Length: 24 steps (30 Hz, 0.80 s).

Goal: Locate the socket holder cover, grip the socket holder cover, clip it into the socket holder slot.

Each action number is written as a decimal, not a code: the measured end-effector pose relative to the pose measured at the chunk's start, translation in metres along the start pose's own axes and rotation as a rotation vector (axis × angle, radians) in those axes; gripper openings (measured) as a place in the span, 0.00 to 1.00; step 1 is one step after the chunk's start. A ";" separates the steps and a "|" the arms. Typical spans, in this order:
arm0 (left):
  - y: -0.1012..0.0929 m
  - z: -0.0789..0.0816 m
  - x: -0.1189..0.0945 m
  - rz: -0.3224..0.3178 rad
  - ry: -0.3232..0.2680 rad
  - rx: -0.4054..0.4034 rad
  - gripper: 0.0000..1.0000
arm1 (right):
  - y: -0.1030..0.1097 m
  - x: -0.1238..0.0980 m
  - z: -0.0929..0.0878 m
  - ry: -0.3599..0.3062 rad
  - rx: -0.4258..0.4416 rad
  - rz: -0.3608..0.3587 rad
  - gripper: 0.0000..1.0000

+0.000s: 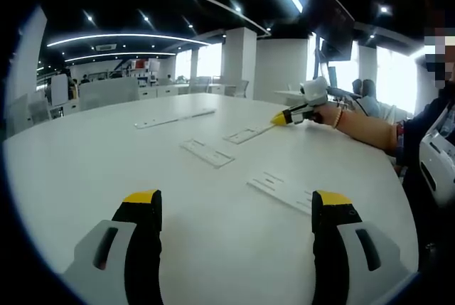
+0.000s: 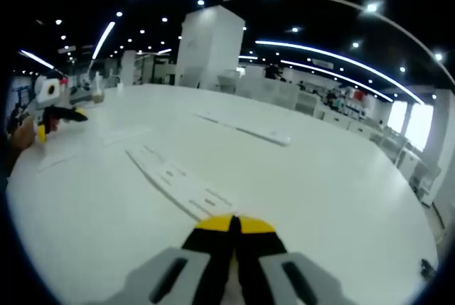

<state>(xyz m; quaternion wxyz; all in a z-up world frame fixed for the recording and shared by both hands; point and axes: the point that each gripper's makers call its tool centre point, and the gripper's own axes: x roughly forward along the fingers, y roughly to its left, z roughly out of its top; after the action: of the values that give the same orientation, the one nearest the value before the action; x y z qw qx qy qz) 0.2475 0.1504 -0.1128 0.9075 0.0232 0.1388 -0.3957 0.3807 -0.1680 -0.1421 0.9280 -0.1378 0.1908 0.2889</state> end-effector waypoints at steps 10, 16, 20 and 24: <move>0.000 0.000 0.000 0.001 -0.001 0.001 0.86 | -0.001 0.000 0.000 -0.002 0.012 0.011 0.03; -0.001 0.000 0.000 0.001 0.000 0.002 0.86 | 0.010 0.002 0.003 -0.008 0.003 0.042 0.03; -0.002 0.000 0.001 0.004 -0.001 0.003 0.86 | 0.019 0.003 0.007 -0.018 -0.014 0.064 0.03; -0.003 0.000 0.001 0.004 0.000 0.003 0.86 | 0.018 0.003 0.008 -0.023 -0.012 0.064 0.03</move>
<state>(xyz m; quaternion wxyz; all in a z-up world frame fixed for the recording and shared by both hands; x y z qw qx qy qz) 0.2462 0.1477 -0.1134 0.9082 0.0248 0.1382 -0.3943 0.3746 -0.1498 -0.1387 0.9195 -0.1339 0.1826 0.3213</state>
